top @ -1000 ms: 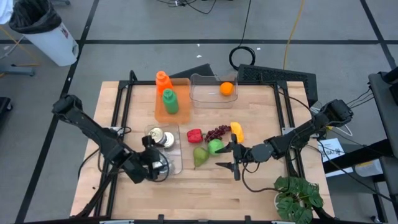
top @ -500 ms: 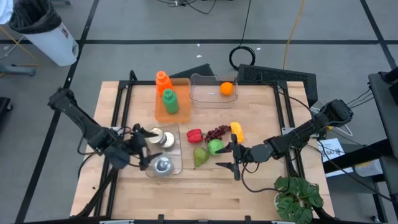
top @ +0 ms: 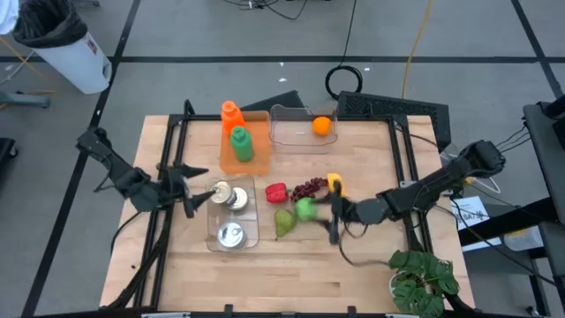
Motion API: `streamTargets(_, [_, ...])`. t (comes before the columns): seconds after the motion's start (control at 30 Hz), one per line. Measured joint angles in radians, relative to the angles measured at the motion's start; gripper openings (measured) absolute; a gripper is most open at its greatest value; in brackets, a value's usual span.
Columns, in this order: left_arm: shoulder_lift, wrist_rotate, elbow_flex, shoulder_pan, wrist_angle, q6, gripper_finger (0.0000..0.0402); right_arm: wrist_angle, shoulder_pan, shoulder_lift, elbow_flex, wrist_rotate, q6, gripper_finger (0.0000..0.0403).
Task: Pick & Place Food Item
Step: Put the yellow mango into the top transparent bin
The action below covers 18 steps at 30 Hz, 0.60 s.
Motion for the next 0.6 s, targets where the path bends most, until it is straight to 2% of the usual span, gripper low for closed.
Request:
streamTargets(0.1, [-0.019, 0.030, 0.000, 0.010, -0.003, 0.053, 0.0397, -0.332, -0.056, -0.037, 0.038, 0.061, 0.150, 0.0239])
streamTargets(0.33, [0.001, 0.072, -0.001, 0.035, 0.037, 0.102, 0.0397, -0.725, -0.210, -0.014, 0.045, -0.012, 0.502, 0.0301])
streamTargets(0.4, [0.009, 0.072, -0.001, 0.042, 0.058, 0.113, 0.0397, -0.773, -0.235, 0.005, 0.042, -0.028, 0.552, 0.0306])
streamTargets(0.6, [0.050, 0.071, -0.001, 0.068, 0.120, 0.170, 0.0397, -0.758, -0.272, 0.092, 0.044, -0.083, 0.585, 0.0306])
